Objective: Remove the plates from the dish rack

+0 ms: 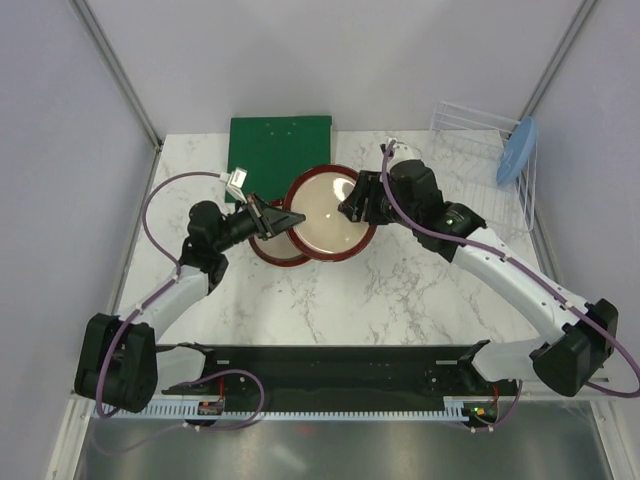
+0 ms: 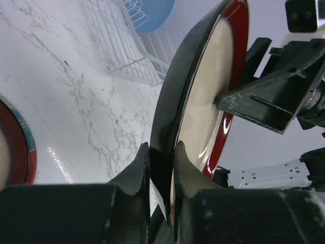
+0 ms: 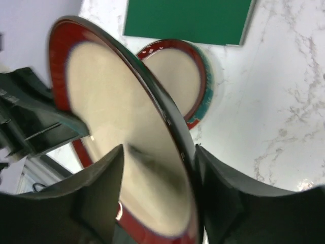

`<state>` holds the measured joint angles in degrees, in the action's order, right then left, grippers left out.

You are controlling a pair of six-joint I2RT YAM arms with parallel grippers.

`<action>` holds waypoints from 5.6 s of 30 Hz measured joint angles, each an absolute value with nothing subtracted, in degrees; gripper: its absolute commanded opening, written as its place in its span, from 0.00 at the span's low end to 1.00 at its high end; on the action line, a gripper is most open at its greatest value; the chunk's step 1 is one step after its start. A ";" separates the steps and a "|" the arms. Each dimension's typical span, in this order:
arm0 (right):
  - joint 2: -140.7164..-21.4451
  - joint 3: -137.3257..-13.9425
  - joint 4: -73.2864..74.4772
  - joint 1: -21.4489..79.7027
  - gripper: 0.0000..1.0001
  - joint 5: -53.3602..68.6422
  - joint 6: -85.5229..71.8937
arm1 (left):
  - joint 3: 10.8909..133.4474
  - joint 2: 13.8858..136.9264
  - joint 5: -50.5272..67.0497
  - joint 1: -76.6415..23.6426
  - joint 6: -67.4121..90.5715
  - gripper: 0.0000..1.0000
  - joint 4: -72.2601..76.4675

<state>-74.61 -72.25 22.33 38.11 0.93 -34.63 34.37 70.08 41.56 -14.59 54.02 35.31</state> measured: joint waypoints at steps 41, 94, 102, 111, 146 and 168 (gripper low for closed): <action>-69.19 -74.87 28.12 35.33 0.98 -19.53 -24.62 | 36.58 75.40 23.81 -0.08 35.73 0.02 6.52; -69.84 -85.41 33.82 28.77 0.98 -53.08 -6.39 | 41.47 72.77 15.16 -0.38 32.12 1.00 -9.28; -70.43 -86.15 32.67 24.01 0.98 -54.08 -3.92 | 41.78 65.47 13.45 -0.38 30.96 1.00 -12.45; -76.38 -88.33 31.73 15.16 0.98 -51.64 -3.77 | 44.25 59.16 15.94 -0.38 29.89 1.00 -14.44; -121.95 -119.77 31.70 -5.06 0.84 -47.22 -6.04 | 45.60 72.36 30.57 -0.38 29.04 1.00 -5.63; -125.78 -119.39 31.77 -6.83 0.38 -47.20 -6.63 | 45.60 74.28 30.65 -0.38 29.02 1.00 -4.51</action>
